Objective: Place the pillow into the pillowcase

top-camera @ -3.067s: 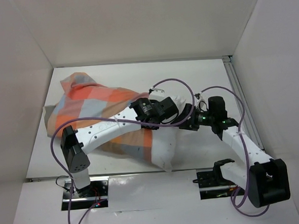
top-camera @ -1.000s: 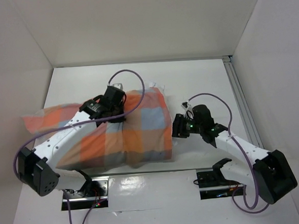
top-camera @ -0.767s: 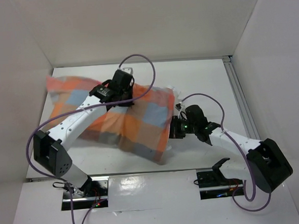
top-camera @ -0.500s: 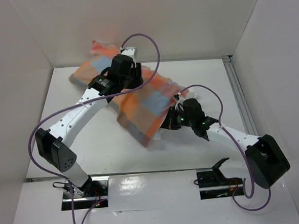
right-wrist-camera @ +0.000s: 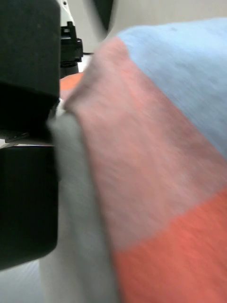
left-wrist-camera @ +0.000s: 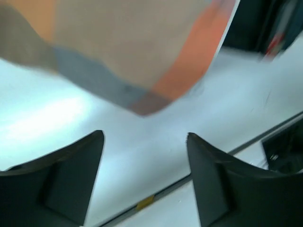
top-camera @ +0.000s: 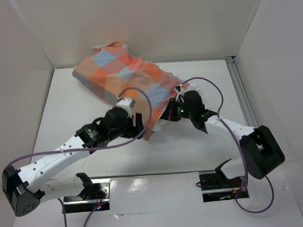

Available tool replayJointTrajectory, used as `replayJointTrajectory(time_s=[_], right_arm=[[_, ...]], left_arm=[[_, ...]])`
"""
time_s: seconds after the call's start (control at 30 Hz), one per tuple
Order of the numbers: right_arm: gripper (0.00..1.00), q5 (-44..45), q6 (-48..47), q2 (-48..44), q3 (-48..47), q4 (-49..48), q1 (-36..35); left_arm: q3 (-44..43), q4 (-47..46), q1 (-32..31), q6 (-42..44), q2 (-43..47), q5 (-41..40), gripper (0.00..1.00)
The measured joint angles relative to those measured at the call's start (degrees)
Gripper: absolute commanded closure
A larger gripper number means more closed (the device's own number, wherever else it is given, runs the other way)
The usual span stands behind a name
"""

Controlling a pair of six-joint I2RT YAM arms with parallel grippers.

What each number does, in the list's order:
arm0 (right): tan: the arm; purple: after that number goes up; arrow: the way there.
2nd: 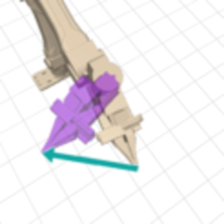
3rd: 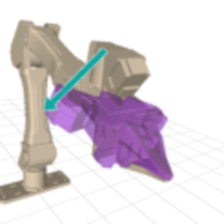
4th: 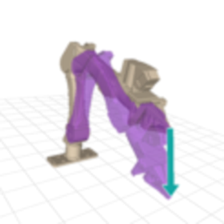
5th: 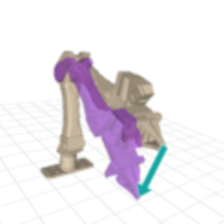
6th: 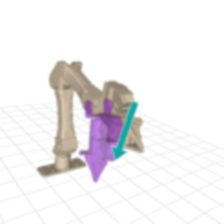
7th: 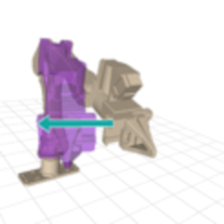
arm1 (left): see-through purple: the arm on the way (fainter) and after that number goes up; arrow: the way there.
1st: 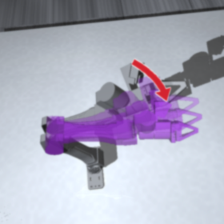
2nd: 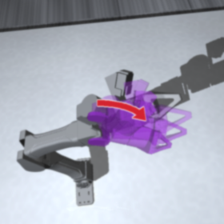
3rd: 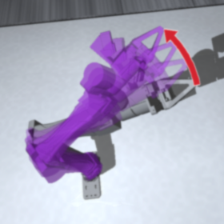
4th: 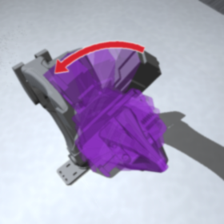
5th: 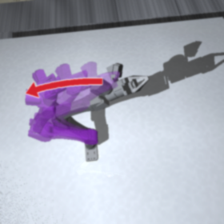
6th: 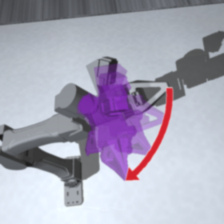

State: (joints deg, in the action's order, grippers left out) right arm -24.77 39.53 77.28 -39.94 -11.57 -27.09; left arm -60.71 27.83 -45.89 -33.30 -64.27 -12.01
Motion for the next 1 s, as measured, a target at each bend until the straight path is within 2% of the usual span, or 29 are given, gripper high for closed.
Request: replayJointTrajectory(time_s=[0.1,0.23,0.3,0.57,0.7,0.93,1.0], right_arm=[[1.00,-1.3,0.1,1.6,-0.5,-0.1,1.1],[1.00,-3.3,0.5,2.6,-1.8,-0.4,2.6],[1.00,-4.0,0.7,3.1,-3.2,-0.5,3.3],[1.00,-5.6,1.3,3.8,-6.3,-1.1,4.1],[1.00,-6.1,1.4,4.1,-6.6,-1.2,4.1],[1.00,-7.3,1.6,5.5,-6.6,-1.3,4.1],[1.00,-7.5,1.6,5.6,-6.6,-1.3,4.1]], left_arm=[[11.0,-2.4,-3.8,-4.1,1.2,0.9,0.12],[18.8,-7.0,-5.0,-6.6,-2.8,1.4,0.11],[20.2,-11.1,-5.0,-7.3,-5.0,1.0,0.07],[23.3,-29.1,-5.3,-7.7,-12.2,0.2,0.07],[24.2,-34.2,-5.4,-9.3,-12.8,-1.6,0.12],[25.6,-40.7,-5.9,-13.8,-14.2,-8.6,0.12],[25.4,-40.7,-6.0,-15.0,-16.1,-9.9,0.17]])
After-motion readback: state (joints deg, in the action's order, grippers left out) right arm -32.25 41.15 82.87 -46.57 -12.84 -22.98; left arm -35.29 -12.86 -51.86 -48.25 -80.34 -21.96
